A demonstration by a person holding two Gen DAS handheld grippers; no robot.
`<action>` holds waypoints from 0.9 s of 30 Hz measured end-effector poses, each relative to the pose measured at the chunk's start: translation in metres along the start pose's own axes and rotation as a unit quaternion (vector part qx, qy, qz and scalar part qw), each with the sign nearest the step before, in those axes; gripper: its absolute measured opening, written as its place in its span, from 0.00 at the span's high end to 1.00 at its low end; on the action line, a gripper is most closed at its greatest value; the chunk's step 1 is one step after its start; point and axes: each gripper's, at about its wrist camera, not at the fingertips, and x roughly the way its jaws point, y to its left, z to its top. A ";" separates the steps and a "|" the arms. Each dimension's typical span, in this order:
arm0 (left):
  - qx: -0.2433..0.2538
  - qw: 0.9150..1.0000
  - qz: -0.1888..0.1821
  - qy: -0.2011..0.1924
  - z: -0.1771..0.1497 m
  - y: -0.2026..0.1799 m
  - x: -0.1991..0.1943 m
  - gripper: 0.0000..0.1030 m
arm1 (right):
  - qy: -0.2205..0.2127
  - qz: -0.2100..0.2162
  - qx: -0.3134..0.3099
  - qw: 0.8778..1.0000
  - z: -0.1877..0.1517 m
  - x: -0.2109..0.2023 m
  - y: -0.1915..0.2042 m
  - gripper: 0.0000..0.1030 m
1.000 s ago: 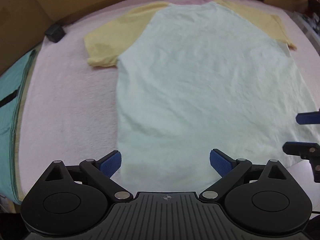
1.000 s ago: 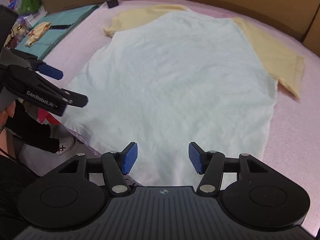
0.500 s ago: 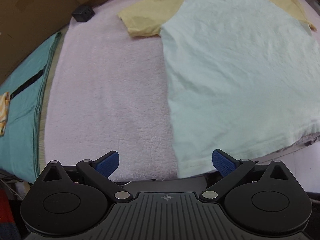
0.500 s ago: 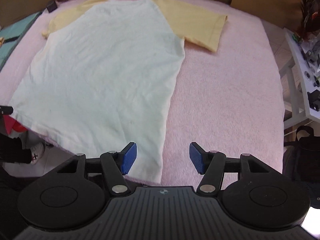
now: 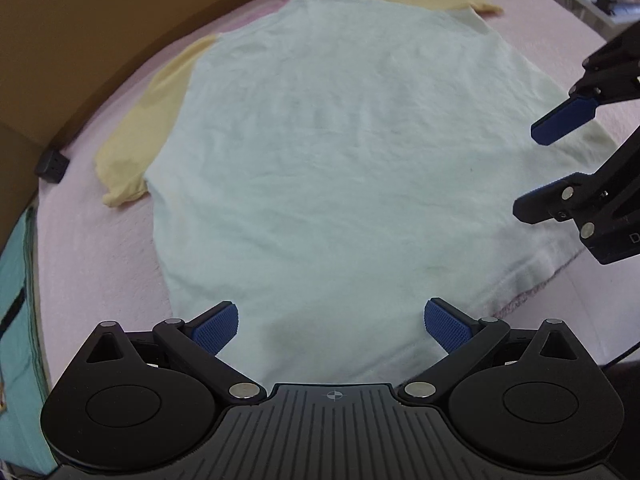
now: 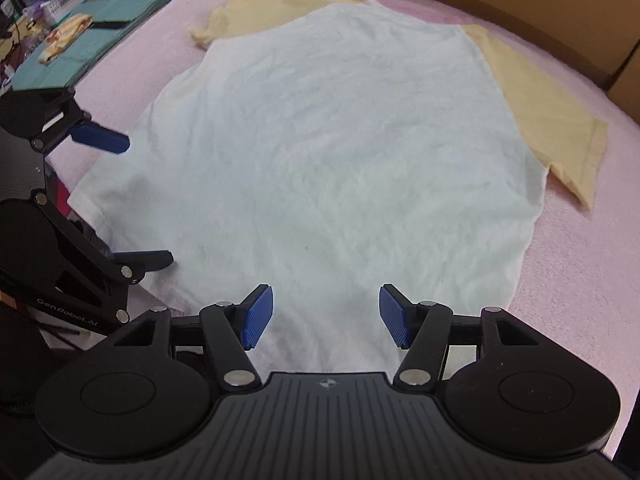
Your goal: Fold clothes
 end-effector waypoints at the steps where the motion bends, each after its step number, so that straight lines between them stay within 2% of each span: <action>1: -0.002 1.000 -0.004 0.013 -0.002 0.003 0.004 0.00 | 0.012 0.000 -0.008 1.000 -0.002 0.004 0.000 0.38; 4: -0.043 0.998 -0.026 0.035 -0.008 0.026 0.006 0.01 | 0.028 -0.022 -0.020 0.999 -0.015 0.004 -0.009 0.37; 6: -0.075 0.995 -0.036 0.059 -0.014 0.046 0.009 0.01 | 0.045 -0.050 -0.011 0.998 -0.023 -0.001 -0.024 0.33; 7: -0.081 0.994 -0.029 0.073 -0.019 0.055 0.011 0.01 | 0.055 -0.065 -0.004 0.996 -0.027 -0.004 -0.034 0.29; 9: -0.088 0.992 -0.014 0.095 -0.029 0.071 0.010 0.00 | 0.060 -0.091 0.007 0.994 -0.032 -0.014 -0.051 0.29; 12: -0.132 0.988 -0.028 0.080 -0.027 0.099 -0.002 0.00 | 0.036 -0.100 0.033 0.994 -0.026 -0.033 -0.070 0.29; 14: -0.173 0.983 -0.043 0.051 -0.012 0.116 -0.006 0.00 | 0.004 -0.081 0.065 0.995 -0.011 -0.042 -0.077 0.29; 17: -0.233 0.970 -0.066 0.007 0.011 0.143 -0.014 0.00 | -0.037 -0.023 0.102 0.994 0.022 -0.038 -0.079 0.29; 21: -0.245 0.966 -0.087 -0.015 0.064 0.139 0.008 0.00 | -0.059 0.021 0.081 0.995 0.068 -0.008 -0.057 0.29; 24: -0.213 0.974 -0.070 0.014 0.083 0.125 0.038 0.00 | -0.038 0.036 0.055 0.997 0.088 0.023 -0.049 0.29; 26: -0.205 0.976 -0.061 0.031 0.075 0.125 0.054 0.01 | -0.033 0.040 0.042 0.998 0.088 0.034 -0.056 0.29; 27: -0.205 0.976 -0.069 0.021 0.069 0.128 0.053 0.00 | -0.033 0.041 0.036 0.998 0.086 0.036 -0.061 0.29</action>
